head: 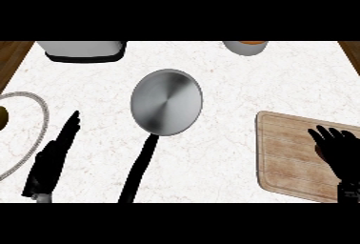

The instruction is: Pick the sweet potato from the cutting board and place it in the pan

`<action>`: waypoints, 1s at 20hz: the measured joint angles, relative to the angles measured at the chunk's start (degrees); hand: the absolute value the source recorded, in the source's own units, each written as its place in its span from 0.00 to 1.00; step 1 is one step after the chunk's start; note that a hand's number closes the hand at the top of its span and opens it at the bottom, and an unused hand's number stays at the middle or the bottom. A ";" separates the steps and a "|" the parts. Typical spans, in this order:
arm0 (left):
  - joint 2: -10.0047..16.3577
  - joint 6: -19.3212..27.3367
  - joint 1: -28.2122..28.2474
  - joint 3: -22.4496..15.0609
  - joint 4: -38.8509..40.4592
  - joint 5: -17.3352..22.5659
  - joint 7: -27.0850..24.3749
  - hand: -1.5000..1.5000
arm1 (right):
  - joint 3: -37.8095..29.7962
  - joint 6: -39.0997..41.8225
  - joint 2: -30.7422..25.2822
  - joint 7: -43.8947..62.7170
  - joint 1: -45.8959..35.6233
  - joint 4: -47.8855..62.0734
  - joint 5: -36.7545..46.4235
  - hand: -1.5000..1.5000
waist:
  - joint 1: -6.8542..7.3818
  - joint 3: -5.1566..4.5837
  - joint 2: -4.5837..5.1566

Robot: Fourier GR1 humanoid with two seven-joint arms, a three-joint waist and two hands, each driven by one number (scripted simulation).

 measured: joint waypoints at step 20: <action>-3.52 -2.18 0.25 2.38 -0.70 -3.89 0.40 0.50 | -4.28 -6.11 4.42 -11.08 1.19 11.12 12.47 0.00 | -0.03 0.00 0.01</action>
